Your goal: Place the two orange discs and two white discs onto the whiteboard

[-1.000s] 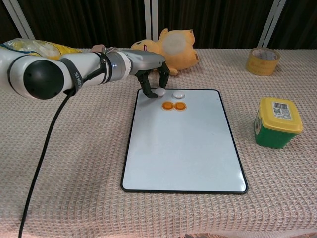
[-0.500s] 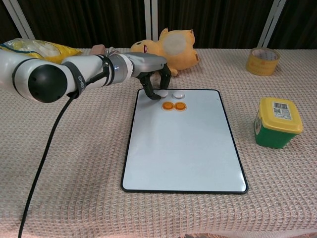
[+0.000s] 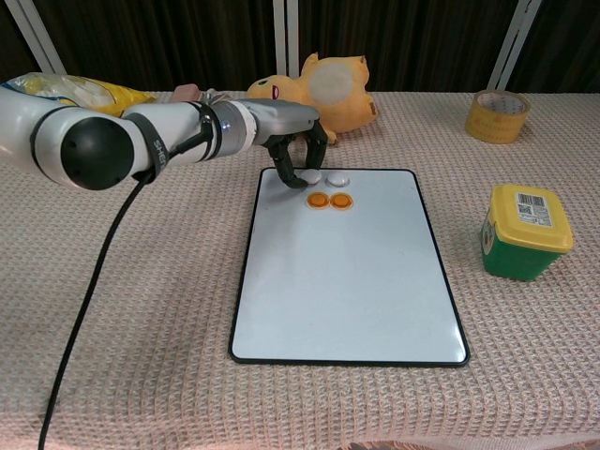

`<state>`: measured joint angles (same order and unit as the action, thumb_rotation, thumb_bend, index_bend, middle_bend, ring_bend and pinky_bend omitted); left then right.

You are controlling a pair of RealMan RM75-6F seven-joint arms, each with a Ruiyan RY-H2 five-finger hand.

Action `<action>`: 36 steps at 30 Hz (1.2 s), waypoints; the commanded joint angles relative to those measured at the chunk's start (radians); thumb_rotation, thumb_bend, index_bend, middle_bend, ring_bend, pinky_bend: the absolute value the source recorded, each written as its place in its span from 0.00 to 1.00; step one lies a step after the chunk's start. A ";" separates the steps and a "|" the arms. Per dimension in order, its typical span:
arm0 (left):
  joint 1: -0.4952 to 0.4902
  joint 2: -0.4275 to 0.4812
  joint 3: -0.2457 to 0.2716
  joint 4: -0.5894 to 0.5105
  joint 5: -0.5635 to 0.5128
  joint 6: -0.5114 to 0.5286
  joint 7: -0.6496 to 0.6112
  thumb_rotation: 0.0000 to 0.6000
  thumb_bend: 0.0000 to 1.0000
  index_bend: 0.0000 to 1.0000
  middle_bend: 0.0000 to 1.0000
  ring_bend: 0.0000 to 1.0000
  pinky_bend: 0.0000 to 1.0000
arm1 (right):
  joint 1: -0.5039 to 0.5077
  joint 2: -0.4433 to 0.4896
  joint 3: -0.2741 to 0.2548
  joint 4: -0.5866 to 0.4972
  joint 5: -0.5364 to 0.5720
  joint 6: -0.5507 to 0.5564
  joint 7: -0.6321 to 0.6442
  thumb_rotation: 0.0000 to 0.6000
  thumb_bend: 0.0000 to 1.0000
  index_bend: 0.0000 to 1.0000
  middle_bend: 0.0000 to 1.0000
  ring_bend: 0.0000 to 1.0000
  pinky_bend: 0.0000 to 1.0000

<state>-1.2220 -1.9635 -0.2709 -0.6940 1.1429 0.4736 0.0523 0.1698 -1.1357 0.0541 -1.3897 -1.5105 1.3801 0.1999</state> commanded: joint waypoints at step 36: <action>-0.011 -0.010 0.006 -0.003 -0.034 -0.009 0.074 1.00 0.31 0.37 0.33 0.15 0.18 | -0.004 -0.003 0.002 0.006 -0.002 0.010 0.008 1.00 0.34 0.00 0.00 0.00 0.00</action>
<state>-1.2331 -1.9732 -0.2645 -0.6966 1.1089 0.4644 0.1261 0.1653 -1.1382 0.0561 -1.3837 -1.5128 1.3903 0.2074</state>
